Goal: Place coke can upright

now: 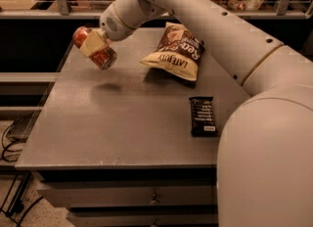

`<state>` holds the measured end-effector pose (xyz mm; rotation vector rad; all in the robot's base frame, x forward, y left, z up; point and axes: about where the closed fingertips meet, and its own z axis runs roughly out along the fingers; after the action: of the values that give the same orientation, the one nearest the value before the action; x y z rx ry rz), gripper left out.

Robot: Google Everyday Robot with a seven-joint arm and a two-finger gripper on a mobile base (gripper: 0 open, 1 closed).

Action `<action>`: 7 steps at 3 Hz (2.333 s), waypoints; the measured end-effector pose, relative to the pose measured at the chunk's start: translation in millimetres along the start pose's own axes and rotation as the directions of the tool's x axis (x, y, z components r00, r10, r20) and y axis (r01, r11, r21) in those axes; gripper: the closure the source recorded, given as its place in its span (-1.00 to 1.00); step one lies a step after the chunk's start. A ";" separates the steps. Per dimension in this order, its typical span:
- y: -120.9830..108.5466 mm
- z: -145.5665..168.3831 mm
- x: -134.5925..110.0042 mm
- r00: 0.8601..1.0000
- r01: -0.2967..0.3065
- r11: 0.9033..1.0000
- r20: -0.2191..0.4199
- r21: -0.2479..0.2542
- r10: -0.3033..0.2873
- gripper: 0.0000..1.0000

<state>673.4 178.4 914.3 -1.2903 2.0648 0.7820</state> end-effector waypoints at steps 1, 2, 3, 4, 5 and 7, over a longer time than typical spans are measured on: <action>10.5 6.8 -4.3 0.992 0.114 0.993 -0.053 0.022 -0.113 1.00; 22.8 9.1 -7.8 0.963 0.262 0.964 -0.074 0.037 -0.259 1.00; 32.3 9.1 -6.8 0.932 0.361 0.931 -0.037 0.053 -0.360 1.00; 37.0 8.5 -2.1 0.907 0.410 0.908 0.063 0.080 -0.415 1.00; 35.8 2.5 1.2 0.878 0.426 0.898 0.187 0.113 -0.440 1.00; 33.5 -7.9 3.6 0.813 0.439 0.887 0.356 0.143 -0.460 1.00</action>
Offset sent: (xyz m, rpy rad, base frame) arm -0.0274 0.0265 0.0123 -0.1771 -0.3602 0.2680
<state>640.1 182.6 922.8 -1.3945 1.3840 0.6840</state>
